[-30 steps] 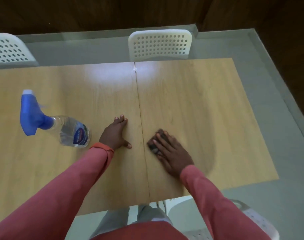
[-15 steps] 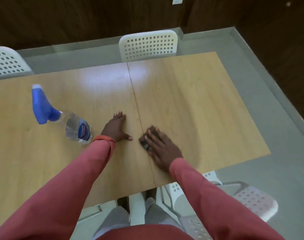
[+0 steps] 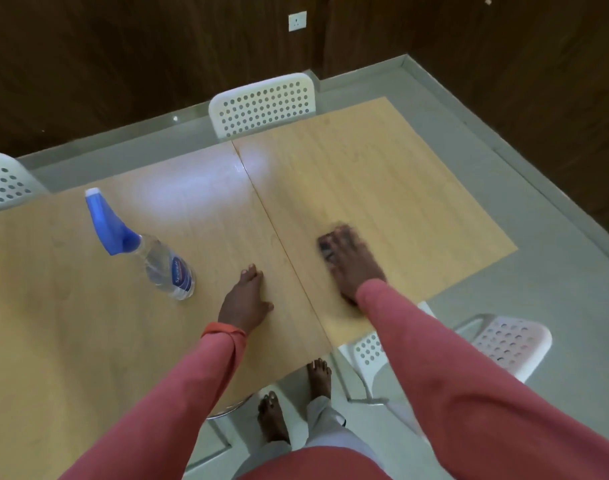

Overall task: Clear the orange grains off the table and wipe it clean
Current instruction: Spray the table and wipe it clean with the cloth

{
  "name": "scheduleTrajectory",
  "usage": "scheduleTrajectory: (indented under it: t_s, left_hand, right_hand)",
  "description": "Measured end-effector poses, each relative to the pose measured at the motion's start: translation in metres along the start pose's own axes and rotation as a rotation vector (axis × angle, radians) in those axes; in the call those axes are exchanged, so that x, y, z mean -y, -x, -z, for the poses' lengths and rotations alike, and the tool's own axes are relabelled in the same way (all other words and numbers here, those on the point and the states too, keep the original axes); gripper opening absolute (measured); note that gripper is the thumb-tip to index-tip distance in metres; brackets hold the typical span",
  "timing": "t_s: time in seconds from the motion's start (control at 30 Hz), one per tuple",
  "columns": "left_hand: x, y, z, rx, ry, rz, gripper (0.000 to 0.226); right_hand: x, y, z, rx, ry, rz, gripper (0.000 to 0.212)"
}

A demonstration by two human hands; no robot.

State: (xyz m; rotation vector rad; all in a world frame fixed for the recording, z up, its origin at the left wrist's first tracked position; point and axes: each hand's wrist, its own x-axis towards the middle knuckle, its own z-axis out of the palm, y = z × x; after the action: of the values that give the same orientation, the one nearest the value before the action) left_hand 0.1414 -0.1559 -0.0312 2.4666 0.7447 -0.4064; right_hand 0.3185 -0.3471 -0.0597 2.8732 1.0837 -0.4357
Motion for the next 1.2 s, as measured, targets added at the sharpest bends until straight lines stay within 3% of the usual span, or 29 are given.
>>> scheduleTrajectory:
  t_s: [0.07,0.17,0.23,0.33,0.43,0.5,0.67,0.8,0.93,1.0,1.2]
  left_hand:
    - [0.000,0.002,0.000,0.004,-0.017,-0.028,0.079]
    - [0.000,0.001,0.001,0.013,-0.027,-0.040,0.080]
    - [0.000,-0.001,0.001,0.016,-0.029,-0.047,0.080]
    - [0.003,-0.003,0.000,0.028,-0.028,-0.056,0.080]
    - [0.006,-0.004,-0.002,0.024,-0.030,-0.066,0.080]
    - [0.007,-0.005,-0.002,0.019,-0.037,-0.080,0.080]
    - [0.016,0.005,-0.001,-0.025,0.024,-0.120,0.076]
    - [0.035,0.026,-0.006,-0.094,0.076,-0.111,0.068]
    - [0.049,0.043,-0.007,-0.133,0.104,-0.099,0.063]
    - [0.059,0.054,-0.004,-0.165,0.107,-0.077,0.062]
    - [0.106,0.087,0.008,-0.257,0.153,0.109,0.064]
  right_hand:
    - [0.036,0.044,-0.014,-0.017,0.017,0.161,0.058]
    - [0.028,0.097,-0.022,-0.019,-0.064,0.286,0.057]
    - [-0.005,0.104,-0.025,-0.044,-0.059,0.185,0.060]
    - [-0.054,0.080,-0.014,-0.039,-0.174,-0.130,0.063]
    - [-0.059,0.037,-0.001,-0.040,-0.184,-0.250,0.062]
    - [-0.036,0.019,0.001,-0.024,-0.187,-0.224,0.062]
    - [0.041,0.041,-0.009,-0.001,-0.080,0.051,0.062]
    - [0.054,0.046,-0.006,-0.035,-0.121,0.074,0.064]
    - [0.085,0.041,0.015,-0.275,-0.294,0.117,0.053]
    - [0.118,0.038,0.027,-0.253,-0.425,0.188,0.046]
    - [0.229,0.028,0.070,-0.194,-0.788,0.336,0.080]
